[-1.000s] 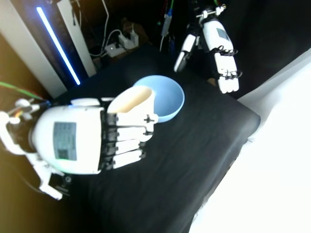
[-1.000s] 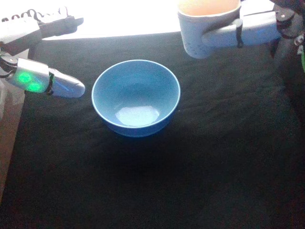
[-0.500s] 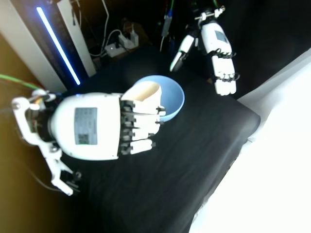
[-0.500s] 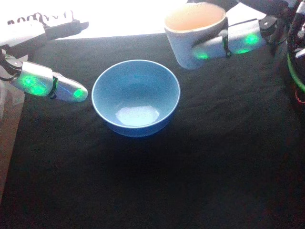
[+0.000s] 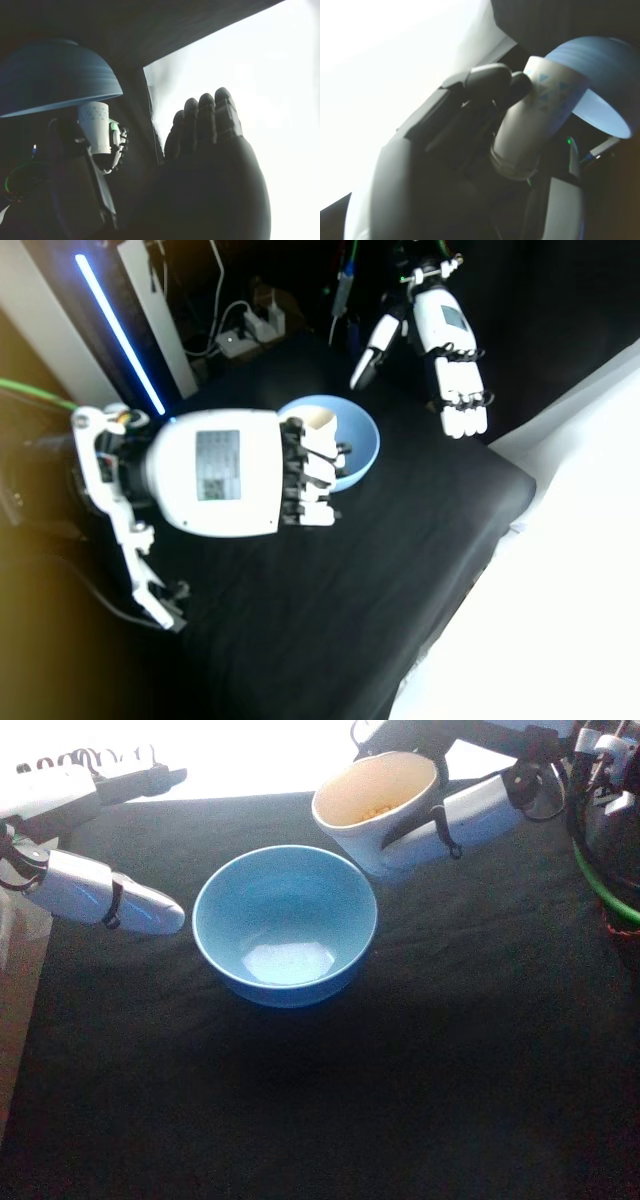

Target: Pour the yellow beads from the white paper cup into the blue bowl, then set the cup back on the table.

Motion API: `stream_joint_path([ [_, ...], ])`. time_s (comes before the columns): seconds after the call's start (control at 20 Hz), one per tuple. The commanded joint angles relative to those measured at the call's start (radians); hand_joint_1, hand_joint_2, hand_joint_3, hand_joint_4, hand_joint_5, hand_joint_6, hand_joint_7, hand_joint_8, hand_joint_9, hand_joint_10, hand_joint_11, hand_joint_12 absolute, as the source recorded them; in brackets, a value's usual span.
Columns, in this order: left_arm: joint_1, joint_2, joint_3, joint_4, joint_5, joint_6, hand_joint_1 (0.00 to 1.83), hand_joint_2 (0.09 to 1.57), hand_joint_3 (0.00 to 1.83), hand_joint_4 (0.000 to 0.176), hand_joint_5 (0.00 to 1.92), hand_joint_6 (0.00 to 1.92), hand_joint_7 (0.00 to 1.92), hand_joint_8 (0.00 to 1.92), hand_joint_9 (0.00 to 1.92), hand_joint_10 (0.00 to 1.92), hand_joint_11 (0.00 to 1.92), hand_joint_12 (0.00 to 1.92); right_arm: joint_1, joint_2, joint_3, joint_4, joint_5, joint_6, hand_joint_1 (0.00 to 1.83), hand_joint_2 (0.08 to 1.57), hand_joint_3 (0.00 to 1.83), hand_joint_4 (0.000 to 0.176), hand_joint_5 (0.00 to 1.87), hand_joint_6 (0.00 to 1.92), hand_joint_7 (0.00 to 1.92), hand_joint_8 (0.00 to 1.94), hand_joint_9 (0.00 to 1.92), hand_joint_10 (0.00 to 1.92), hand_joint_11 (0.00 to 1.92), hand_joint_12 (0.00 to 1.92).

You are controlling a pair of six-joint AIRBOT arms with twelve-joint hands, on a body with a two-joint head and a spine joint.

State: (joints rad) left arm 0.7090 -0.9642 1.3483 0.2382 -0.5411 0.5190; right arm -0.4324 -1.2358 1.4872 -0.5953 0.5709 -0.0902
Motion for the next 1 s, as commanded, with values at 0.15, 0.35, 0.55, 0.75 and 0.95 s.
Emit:
stream_joint_path([
  [0.15,-0.015,-0.008,0.007,-0.022,-0.099,-0.009,0.68,0.84,0.00,0.000,0.06,0.00,0.16,0.01,0.07,0.01,0.01,0.01,0.044,-0.006,-0.008,-0.016,0.068,0.006,1.29,1.06,0.00,0.000,1.19,0.34,1.09,1.06,1.25,0.81,1.02,1.55],
  [0.35,-0.016,-0.009,0.008,-0.021,-0.100,-0.010,0.67,0.84,0.00,0.018,0.06,0.00,0.17,0.01,0.07,0.01,0.01,0.00,0.086,-0.008,-0.021,-0.082,0.047,0.006,1.20,1.02,0.00,0.000,1.21,0.58,0.99,1.46,1.06,1.70,1.08,1.91],
  [0.55,-0.018,-0.010,0.009,-0.020,-0.099,-0.010,0.68,0.85,0.00,0.012,0.06,0.00,0.18,0.01,0.09,0.01,0.01,0.00,0.121,-0.009,-0.036,-0.156,0.020,0.006,1.26,1.08,0.00,0.000,1.16,0.45,0.94,1.36,0.91,1.53,0.93,1.83],
  [0.75,-0.018,-0.010,0.010,-0.020,-0.099,-0.011,0.67,0.85,0.00,0.000,0.05,0.00,0.14,0.00,0.09,0.01,0.02,0.01,0.146,-0.009,-0.049,-0.228,-0.013,0.006,1.28,1.08,0.00,0.000,1.26,0.18,0.99,1.24,0.97,1.27,0.89,1.69],
  [0.95,-0.018,-0.010,0.010,-0.020,-0.097,-0.011,0.67,0.85,0.00,0.000,0.05,0.00,0.15,0.00,0.12,0.01,0.05,0.03,0.167,-0.009,-0.054,-0.279,-0.041,0.006,1.29,1.06,0.00,0.000,1.29,0.16,1.05,1.13,1.02,1.17,0.91,1.63],
])
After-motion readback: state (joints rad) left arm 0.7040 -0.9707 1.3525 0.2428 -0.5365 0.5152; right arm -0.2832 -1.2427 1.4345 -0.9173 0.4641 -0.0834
